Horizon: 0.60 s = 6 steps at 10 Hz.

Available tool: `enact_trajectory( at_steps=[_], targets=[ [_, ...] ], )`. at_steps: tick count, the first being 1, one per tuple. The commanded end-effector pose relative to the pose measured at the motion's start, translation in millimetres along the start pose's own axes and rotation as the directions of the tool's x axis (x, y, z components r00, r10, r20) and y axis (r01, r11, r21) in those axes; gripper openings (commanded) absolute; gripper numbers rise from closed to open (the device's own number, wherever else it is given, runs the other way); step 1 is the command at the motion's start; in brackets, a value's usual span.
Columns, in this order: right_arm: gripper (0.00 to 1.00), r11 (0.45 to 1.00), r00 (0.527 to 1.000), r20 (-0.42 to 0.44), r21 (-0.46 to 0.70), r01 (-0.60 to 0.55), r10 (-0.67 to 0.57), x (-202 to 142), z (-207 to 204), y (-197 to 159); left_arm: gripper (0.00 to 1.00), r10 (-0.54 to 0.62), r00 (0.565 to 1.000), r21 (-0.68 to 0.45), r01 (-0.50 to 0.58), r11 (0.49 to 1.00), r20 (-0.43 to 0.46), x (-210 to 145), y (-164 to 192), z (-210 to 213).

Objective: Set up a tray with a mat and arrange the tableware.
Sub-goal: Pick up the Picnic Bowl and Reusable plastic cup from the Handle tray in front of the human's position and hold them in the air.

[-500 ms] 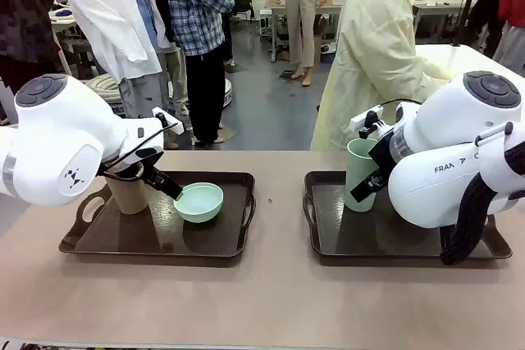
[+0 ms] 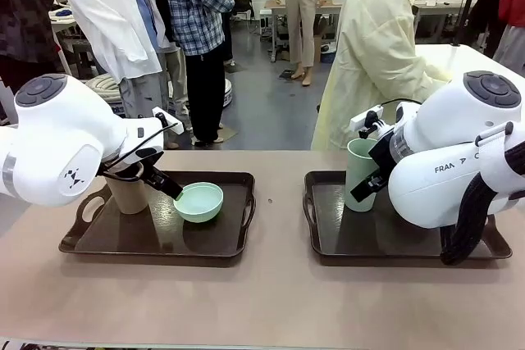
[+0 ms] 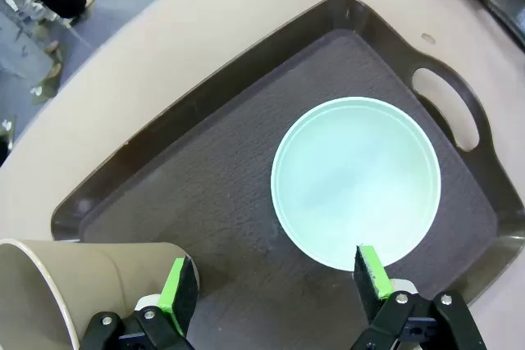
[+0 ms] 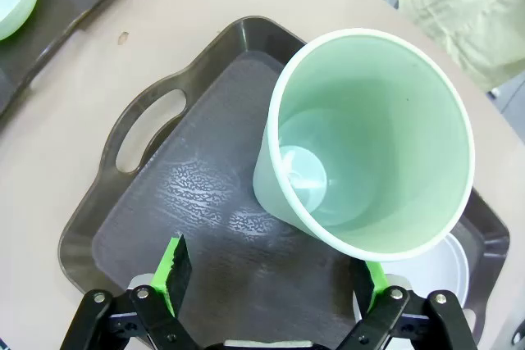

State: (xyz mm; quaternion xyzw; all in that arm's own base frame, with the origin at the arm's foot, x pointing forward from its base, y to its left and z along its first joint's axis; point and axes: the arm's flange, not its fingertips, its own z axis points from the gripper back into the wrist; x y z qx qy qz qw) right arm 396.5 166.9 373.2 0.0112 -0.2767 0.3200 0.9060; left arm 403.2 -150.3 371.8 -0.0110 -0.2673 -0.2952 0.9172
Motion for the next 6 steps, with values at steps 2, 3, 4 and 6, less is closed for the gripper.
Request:
enact_trajectory(
  at_steps=[2,3,4,6],
  targets=[
    [1.00,1.000,1.000,0.000,0.000,0.000,0.000,0.0,0.0,0.0,1.00,0.000,1.000,0.000,0.000,1.000,0.000,0.0,0.0,0.0],
    [1.00,1.000,1.000,0.000,0.000,0.000,0.000,0.0,0.0,0.0,1.00,0.000,1.000,0.000,0.000,1.000,0.000,0.0,0.0,0.0],
    [1.00,1.000,1.000,0.000,0.000,0.000,0.000,0.0,0.0,0.0,1.00,0.000,1.000,0.000,0.000,1.000,0.000,0.0,0.0,0.0],
    [1.00,1.000,1.000,0.000,0.000,0.000,0.000,0.0,0.0,0.0,1.00,0.000,1.000,0.000,0.000,1.000,0.000,0.0,0.0,0.0]
  ],
)
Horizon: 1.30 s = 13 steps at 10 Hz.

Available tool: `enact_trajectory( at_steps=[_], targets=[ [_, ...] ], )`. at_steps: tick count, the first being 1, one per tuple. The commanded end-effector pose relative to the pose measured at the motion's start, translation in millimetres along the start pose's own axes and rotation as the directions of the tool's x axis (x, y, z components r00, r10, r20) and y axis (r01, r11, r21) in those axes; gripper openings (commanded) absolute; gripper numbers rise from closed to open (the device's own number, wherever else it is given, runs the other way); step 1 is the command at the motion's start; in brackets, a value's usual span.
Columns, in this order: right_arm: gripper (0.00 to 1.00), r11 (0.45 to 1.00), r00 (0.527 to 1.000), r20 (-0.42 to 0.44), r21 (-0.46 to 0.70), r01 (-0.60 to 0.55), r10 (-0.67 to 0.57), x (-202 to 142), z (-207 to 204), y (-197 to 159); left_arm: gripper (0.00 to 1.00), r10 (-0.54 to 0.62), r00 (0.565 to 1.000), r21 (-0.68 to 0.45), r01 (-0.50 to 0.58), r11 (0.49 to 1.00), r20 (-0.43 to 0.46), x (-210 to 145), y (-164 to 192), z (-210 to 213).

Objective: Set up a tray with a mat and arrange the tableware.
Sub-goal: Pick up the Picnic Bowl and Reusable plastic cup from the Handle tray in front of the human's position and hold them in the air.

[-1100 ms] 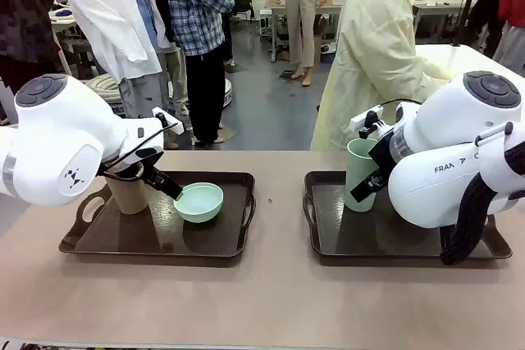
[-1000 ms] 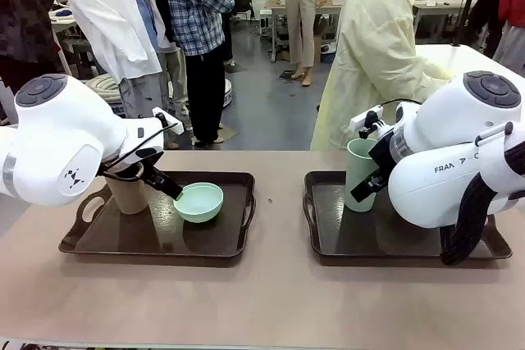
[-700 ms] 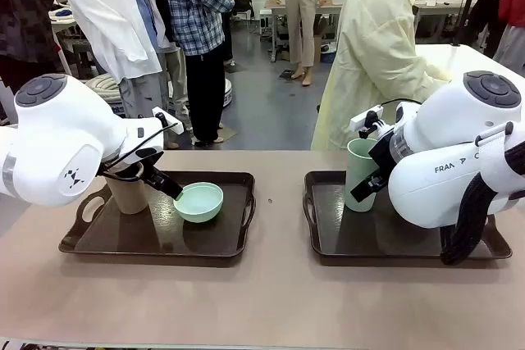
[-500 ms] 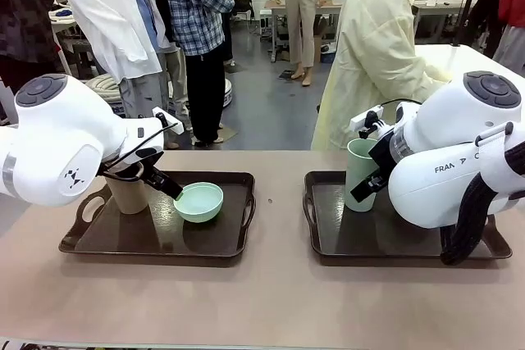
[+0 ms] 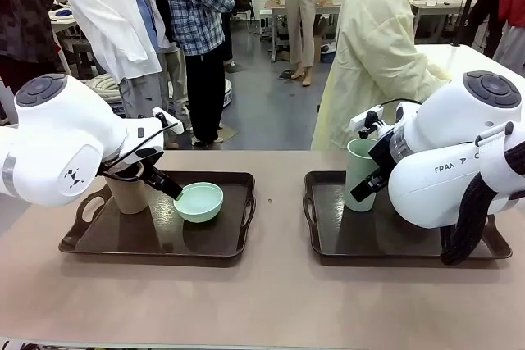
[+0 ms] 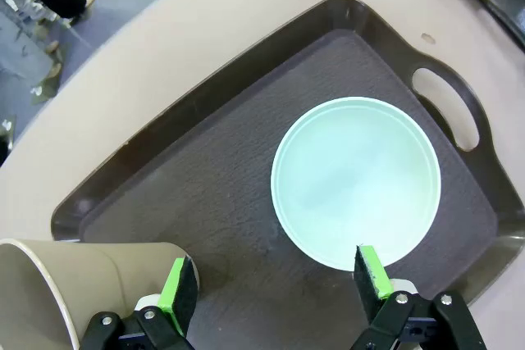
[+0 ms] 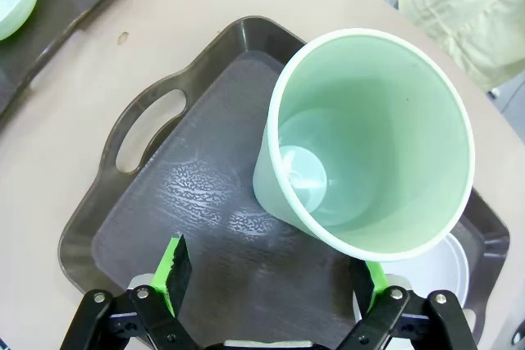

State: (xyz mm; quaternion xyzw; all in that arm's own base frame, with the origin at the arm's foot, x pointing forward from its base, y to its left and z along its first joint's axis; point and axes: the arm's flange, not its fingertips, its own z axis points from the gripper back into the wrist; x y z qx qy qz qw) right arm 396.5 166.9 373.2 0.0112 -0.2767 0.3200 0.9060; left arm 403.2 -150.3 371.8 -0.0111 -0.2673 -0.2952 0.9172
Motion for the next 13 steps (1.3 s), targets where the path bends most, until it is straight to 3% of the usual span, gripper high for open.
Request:
enact_trajectory(
  at_steps=[1,3,4,5,8,10,12,13],
  targets=[
    [1.00,1.000,1.000,0.000,0.000,0.000,0.000,0.0,0.0,0.0,1.00,0.000,1.000,0.000,0.000,1.000,0.000,0.0,0.0,0.0],
    [1.00,0.997,0.994,-0.097,-0.058,0.044,-0.050,-0.7,37.0,11.7,1.00,-0.082,0.994,0.016,0.083,0.996,-0.070,-24.2,-11.8,31.9],
    [1.00,0.988,0.983,-0.145,-0.122,0.091,-0.109,-1.6,58.0,16.9,1.00,-0.046,0.997,0.040,0.049,0.998,-0.069,-23.1,-21.1,53.1],
    [1.00,0.985,0.968,-0.203,-0.115,0.127,-0.149,-5.2,84.9,25.6,1.00,-0.034,0.997,0.014,0.035,0.999,-0.071,-22.3,-32.4,78.5],
    [1.00,0.969,0.926,-0.287,-0.116,0.219,-0.244,-23.1,162.0,52.9,1.00,0.091,0.978,-0.055,-0.103,0.993,-0.190,-25.7,-44.4,153.5],
    [1.00,0.956,0.922,-0.254,-0.082,0.282,-0.293,-38.6,187.2,56.1,1.00,0.220,0.960,-0.097,-0.239,0.966,-0.174,-27.3,-37.9,189.3],
    [1.00,0.909,0.888,-0.251,0.067,0.412,-0.384,-49.7,187.1,12.3,1.00,0.328,0.930,-0.148,-0.352,0.924,-0.166,-23.0,-5.7,193.4],
    [1.00,0.845,0.849,-0.253,0.163,0.510,-0.464,-59.9,184.2,-22.0,1.00,0.380,0.910,-0.244,-0.411,0.878,-0.164,-23.9,15.2,190.8]
  ],
)
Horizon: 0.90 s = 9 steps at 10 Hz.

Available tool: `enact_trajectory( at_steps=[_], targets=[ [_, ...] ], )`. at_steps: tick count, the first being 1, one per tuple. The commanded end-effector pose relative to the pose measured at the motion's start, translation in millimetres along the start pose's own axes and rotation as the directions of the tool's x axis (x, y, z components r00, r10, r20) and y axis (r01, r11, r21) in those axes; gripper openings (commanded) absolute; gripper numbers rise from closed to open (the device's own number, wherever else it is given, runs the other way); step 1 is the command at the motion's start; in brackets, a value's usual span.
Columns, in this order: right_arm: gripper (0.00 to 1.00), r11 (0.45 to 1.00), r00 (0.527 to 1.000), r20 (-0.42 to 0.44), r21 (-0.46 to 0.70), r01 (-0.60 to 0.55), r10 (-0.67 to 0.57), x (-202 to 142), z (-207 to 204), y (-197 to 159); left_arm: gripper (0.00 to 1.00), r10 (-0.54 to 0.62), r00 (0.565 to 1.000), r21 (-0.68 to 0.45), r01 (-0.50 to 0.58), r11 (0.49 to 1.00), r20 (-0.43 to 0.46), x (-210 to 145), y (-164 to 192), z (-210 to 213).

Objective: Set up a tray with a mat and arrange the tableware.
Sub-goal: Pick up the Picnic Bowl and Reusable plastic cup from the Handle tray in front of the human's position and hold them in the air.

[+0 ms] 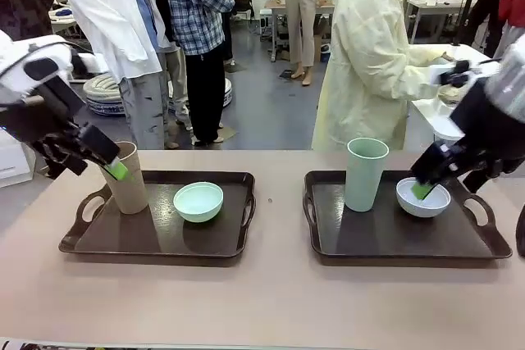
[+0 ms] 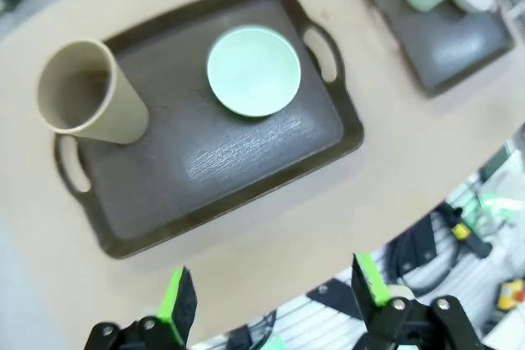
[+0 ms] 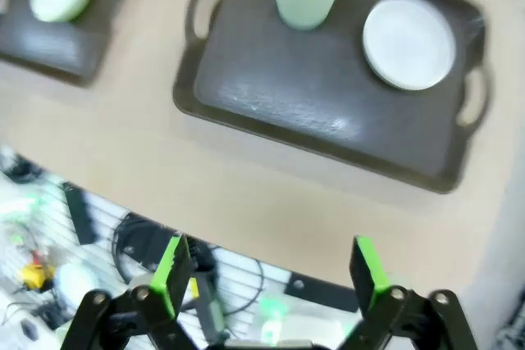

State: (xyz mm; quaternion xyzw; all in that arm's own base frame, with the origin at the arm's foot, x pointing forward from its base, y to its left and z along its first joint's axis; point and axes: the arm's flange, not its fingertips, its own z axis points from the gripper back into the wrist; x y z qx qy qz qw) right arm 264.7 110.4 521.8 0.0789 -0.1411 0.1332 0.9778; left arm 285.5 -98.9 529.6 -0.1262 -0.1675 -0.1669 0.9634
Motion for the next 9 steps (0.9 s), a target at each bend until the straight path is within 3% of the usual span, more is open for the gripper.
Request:
enact_trajectory(
  at_steps=[1,3,6,8,9],
  targets=[
    [1.00,0.958,0.987,0.026,0.246,0.148,-0.159,0.2,-13.4,-69.1,1.00,0.128,0.992,-0.190,-0.121,0.974,0.024,10.4,34.2,-0.1],
    [1.00,0.875,0.957,0.077,0.429,0.223,-0.281,-12.3,-7.3,-126.2,1.00,0.199,0.977,-0.358,-0.160,0.920,0.074,2.2,81.6,7.0],
    [1.00,0.735,0.885,0.116,0.611,0.294,-0.450,-45.5,-6.5,-196.3,1.00,0.369,0.928,-0.619,-0.256,0.742,0.058,-17.2,175.8,2.2],
    [1.00,0.666,0.861,0.115,0.686,0.292,-0.495,-64.8,-8.7,-222.9,1.00,0.427,0.904,-0.688,-0.296,0.662,0.022,-27.9,210.9,-10.3],
    [1.00,0.641,0.850,0.103,0.705,0.304,-0.517,-74.0,-11.8,-233.3,1.00,0.414,0.910,-0.689,-0.302,0.659,-0.003,-36.0,222.6,-11.2]
  ],
)
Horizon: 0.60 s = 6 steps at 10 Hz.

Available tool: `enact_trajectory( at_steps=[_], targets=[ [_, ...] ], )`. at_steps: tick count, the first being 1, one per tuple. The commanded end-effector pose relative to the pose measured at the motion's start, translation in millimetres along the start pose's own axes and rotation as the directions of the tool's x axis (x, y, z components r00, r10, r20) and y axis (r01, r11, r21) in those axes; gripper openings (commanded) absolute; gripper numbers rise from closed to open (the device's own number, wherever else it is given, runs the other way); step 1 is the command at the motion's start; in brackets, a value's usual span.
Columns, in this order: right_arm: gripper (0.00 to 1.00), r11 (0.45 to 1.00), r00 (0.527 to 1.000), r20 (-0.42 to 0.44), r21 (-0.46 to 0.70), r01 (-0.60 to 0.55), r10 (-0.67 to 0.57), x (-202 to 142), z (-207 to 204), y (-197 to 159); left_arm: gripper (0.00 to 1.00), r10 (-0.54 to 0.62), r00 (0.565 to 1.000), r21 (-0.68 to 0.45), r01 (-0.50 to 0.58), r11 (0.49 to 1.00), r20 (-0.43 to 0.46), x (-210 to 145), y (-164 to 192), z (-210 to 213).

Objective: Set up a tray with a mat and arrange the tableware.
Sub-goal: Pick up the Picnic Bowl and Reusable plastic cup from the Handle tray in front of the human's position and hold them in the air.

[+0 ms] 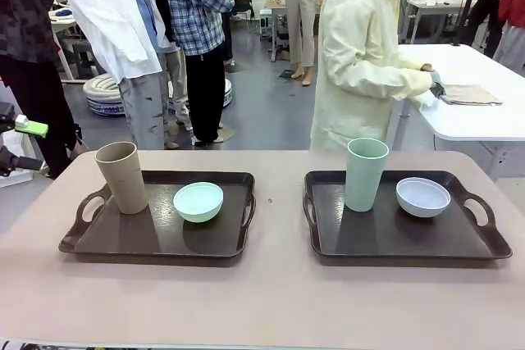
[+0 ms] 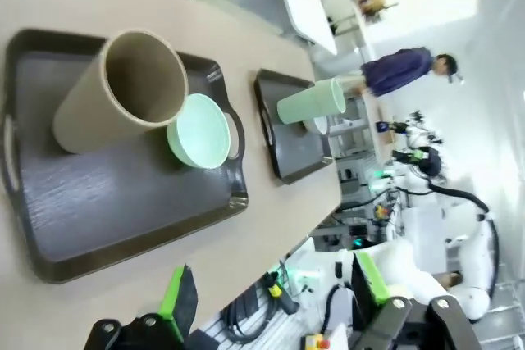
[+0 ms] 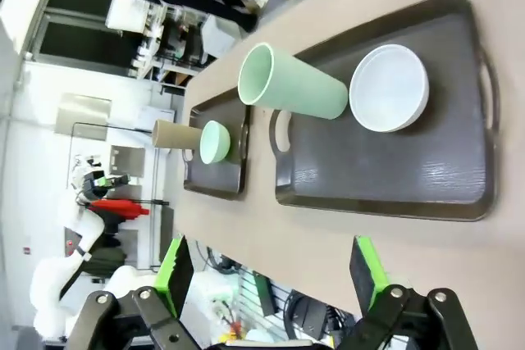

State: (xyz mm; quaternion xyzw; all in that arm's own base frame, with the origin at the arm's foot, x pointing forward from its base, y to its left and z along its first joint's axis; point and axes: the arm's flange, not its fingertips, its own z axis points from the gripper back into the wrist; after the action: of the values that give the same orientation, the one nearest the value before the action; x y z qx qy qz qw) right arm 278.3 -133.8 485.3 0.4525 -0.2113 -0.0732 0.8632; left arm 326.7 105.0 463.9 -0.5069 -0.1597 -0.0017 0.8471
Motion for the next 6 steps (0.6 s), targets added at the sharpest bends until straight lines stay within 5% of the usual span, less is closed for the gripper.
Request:
enact_trajectory(
  at_steps=[1,4,6],
  targets=[
    [1.00,0.999,0.999,-0.039,0.035,0.015,-0.014,-20.9,-6.3,-24.7,1.00,0.000,0.998,-0.005,-0.001,1.000,-0.057,8.3,10.6,7.5],
    [1.00,1.000,0.997,-0.071,0.030,0.006,-0.003,-17.3,-5.9,-33.1,1.00,-0.033,0.999,0.022,0.034,0.999,-0.039,9.4,-5.2,-0.5],
    [1.00,0.999,0.998,-0.046,0.020,0.040,-0.039,-11.5,5.3,-31.6,1.00,0.024,0.998,0.000,-0.024,1.000,-0.062,4.8,14.9,5.3]
  ],
)
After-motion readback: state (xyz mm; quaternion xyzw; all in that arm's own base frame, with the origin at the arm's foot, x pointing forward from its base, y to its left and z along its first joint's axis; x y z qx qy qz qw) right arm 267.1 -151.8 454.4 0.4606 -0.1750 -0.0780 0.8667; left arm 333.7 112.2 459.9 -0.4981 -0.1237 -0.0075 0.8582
